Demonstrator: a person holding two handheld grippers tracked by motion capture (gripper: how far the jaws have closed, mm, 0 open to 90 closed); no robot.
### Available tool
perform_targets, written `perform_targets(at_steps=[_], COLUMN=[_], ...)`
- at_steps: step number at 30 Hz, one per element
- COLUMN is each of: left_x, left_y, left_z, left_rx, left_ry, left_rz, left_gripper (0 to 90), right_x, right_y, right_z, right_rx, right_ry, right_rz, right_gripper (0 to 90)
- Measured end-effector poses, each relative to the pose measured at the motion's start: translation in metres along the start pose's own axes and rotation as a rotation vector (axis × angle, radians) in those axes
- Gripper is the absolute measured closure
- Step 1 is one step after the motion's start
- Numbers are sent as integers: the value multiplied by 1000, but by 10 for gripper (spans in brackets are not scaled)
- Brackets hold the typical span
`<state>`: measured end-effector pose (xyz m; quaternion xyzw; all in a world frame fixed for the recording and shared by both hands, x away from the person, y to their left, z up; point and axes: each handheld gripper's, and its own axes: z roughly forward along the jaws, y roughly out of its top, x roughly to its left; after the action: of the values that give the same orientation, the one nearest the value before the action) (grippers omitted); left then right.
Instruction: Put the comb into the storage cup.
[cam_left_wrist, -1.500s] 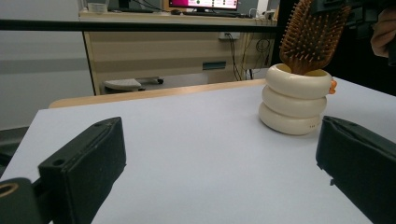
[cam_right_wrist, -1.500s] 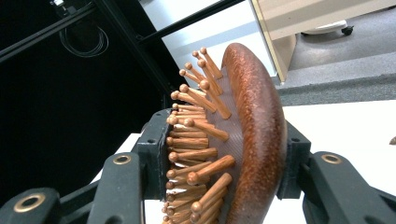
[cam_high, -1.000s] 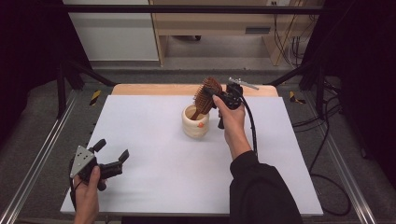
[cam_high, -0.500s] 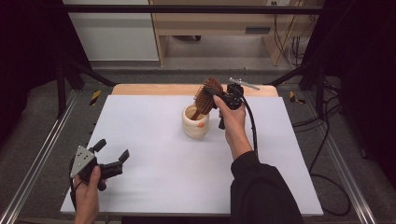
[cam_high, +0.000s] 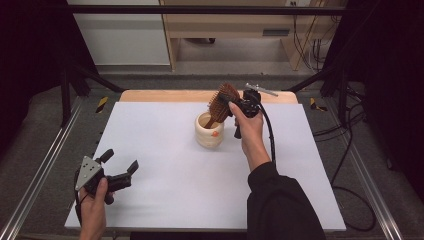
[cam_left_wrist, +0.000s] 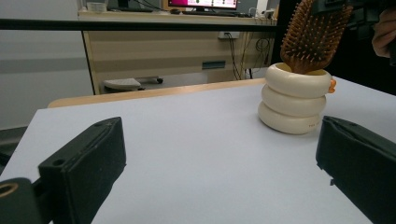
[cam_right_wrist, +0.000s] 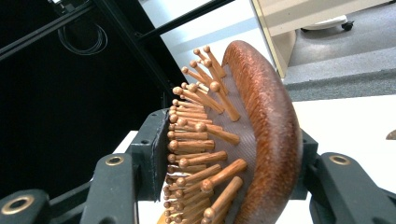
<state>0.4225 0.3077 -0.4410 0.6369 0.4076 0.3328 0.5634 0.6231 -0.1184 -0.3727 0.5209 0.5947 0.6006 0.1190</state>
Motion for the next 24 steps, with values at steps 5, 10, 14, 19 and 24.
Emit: perform_targets(at_steps=[5, 10, 14, 19, 24], left_x=[0, 0, 0, 0, 0], left_y=[0, 0, 0, 0, 0], left_z=[0, 0, 0, 0, 0], left_rx=[0, 1, 0, 0, 0], left_ry=[0, 0, -1, 0, -1], left_rz=[0, 0, 0, -1, 0], left_gripper=[18, 18, 18, 18, 18], right_x=[1, 1, 2, 1, 3], right_y=[0, 0, 0, 1, 4], right_z=[0, 0, 0, -1, -5], right_rx=[3, 6, 8, 1, -20], right_ry=[-1, -1, -2, -7, 2], right_rz=[-4, 4, 6, 8, 18], right_gripper=[434, 395, 362, 333, 305])
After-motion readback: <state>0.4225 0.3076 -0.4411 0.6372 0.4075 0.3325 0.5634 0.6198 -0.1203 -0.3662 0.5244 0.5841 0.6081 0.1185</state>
